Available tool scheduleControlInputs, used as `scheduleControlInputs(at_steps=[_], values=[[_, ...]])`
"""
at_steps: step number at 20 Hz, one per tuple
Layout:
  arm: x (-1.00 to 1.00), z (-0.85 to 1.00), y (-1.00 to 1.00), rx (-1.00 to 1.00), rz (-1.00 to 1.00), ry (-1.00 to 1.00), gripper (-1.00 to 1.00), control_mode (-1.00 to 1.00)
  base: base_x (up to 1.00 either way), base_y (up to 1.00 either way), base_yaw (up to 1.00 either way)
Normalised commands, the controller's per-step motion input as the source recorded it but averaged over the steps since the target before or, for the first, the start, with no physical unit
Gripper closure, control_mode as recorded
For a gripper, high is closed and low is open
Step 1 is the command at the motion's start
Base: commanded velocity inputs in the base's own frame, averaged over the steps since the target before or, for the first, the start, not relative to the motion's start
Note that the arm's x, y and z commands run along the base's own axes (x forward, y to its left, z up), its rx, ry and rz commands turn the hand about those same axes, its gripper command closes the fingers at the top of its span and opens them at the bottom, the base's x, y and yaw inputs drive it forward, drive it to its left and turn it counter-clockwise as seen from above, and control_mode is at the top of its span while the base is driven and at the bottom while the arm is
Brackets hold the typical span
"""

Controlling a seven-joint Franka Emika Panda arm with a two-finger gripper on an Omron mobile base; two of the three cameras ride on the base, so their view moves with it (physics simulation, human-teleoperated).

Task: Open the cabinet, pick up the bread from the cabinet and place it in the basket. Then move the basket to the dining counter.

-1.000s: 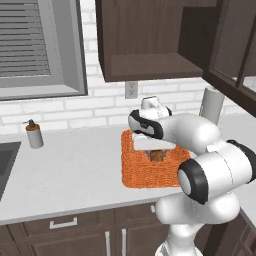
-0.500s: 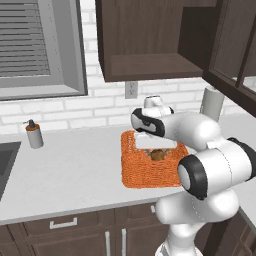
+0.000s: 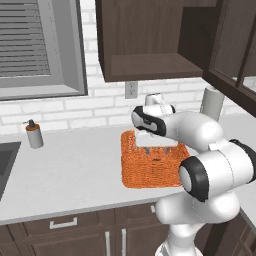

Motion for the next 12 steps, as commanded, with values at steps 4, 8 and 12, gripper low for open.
scheduleControlInputs(at_steps=[4,8,12], values=[[-0.54,0.42,-0.13,0.00,-0.01,-0.13,-1.00,-1.00,0.00,0.00,0.00],[-0.59,0.48,-0.40,0.00,-0.09,-0.15,-1.00,-1.00,0.00,0.00,0.00],[-0.19,0.24,-0.52,0.00,-0.06,-0.12,-1.00,-1.00,0.00,0.00,0.00]])
